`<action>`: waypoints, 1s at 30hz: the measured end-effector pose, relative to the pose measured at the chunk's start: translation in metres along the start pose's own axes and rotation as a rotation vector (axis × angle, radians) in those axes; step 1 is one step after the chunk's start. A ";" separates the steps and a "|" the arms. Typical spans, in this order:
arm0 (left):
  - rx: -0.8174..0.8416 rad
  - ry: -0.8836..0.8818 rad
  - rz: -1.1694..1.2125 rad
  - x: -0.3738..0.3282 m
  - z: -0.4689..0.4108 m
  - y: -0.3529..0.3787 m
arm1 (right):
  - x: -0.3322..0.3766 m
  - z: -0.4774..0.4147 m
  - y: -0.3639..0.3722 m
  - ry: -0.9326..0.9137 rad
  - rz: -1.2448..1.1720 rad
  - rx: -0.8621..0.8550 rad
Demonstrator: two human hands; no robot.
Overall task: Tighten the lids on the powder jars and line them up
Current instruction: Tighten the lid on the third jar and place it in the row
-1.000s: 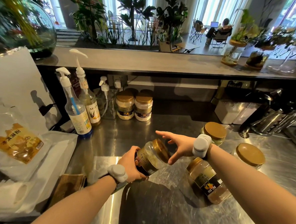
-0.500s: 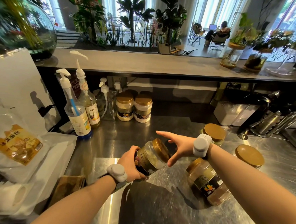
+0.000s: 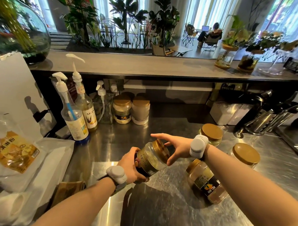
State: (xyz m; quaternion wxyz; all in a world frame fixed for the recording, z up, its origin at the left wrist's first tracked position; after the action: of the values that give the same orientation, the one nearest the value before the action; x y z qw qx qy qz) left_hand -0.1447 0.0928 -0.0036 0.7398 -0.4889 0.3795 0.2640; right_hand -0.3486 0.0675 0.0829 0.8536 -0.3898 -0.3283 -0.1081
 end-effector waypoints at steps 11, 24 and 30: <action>0.025 0.016 0.027 0.017 -0.007 -0.005 | 0.002 -0.004 0.016 0.021 -0.064 -0.083; 0.025 -0.018 0.031 0.027 -0.003 -0.002 | -0.007 -0.013 0.021 0.041 -0.131 -0.023; -0.012 -0.052 0.026 0.017 -0.001 0.005 | -0.025 -0.019 0.010 0.098 -0.117 -0.067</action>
State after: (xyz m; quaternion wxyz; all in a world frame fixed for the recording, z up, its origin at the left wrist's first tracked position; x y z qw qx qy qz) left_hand -0.1392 0.0937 -0.0203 0.7429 -0.4815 0.3648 0.2884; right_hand -0.3537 0.0583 0.0514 0.8474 -0.3927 -0.3044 -0.1875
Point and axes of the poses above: each hand's wrist, its own z-axis away from the middle knuckle, its own y-axis out of the palm, x = y × z, the point moved 3 cm from there along -z, towards the middle knuckle, and after that the axes turned 1 degree about -x, right-handed, at the moved point
